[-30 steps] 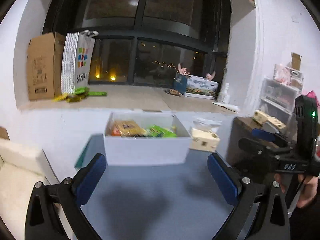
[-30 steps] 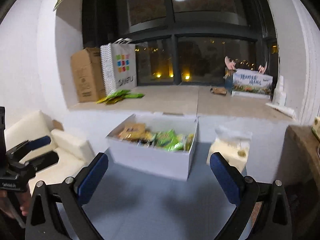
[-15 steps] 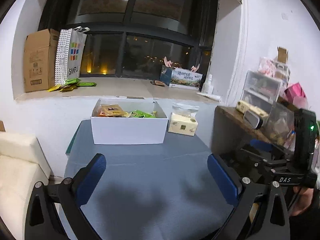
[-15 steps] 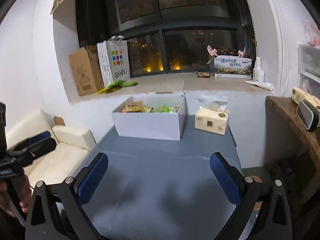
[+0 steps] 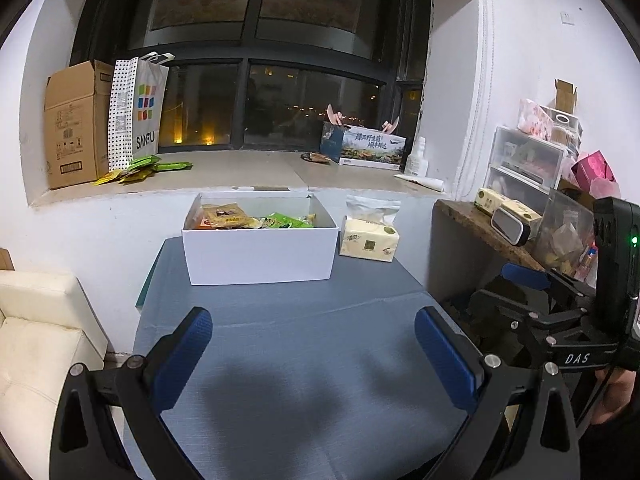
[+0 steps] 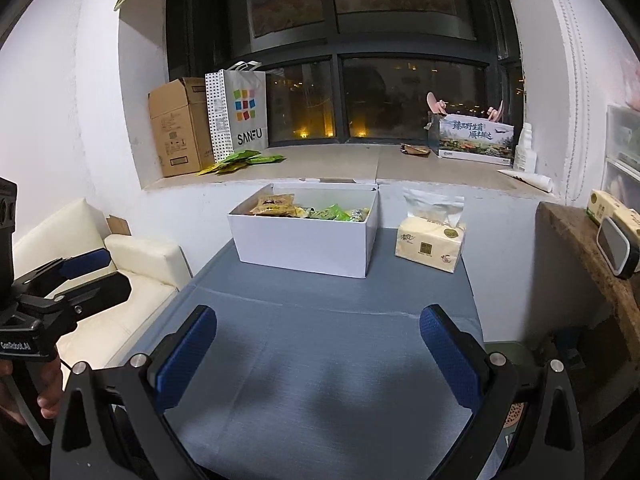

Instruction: Organize snacks

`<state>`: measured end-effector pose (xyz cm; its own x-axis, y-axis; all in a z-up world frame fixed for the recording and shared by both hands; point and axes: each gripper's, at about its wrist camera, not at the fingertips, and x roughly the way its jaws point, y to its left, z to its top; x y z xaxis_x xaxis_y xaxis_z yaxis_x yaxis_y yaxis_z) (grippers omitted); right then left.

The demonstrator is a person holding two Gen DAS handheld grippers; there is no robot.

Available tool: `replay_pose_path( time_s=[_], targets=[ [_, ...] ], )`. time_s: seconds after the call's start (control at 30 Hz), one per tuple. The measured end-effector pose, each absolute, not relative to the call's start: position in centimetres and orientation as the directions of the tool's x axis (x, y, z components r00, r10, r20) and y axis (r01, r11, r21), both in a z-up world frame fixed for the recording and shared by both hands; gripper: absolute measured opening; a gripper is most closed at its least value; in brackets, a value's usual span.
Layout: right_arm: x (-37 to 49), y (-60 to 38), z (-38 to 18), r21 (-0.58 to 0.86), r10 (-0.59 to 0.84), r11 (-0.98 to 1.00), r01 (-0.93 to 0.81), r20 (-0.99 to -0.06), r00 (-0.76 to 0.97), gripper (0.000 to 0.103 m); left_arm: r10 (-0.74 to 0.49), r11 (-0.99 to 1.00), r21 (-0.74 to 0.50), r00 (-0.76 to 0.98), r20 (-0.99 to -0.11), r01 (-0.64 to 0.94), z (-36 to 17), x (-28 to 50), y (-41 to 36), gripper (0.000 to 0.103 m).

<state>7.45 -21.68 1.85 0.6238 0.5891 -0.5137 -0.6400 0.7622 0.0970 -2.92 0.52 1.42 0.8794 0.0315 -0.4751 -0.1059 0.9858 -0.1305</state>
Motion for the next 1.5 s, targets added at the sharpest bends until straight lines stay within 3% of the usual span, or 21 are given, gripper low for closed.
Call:
replay_pose_path(
  time_s=[1.5],
  targets=[
    [7.2,-21.72,2.35,0.085,0.597,0.754,-0.651,-0.503,0.626,0.103,0.025,0.988,-0.121,0.872,-0.489,-0.096,1.28,-2.61,-0.26,0.103]
  ],
)
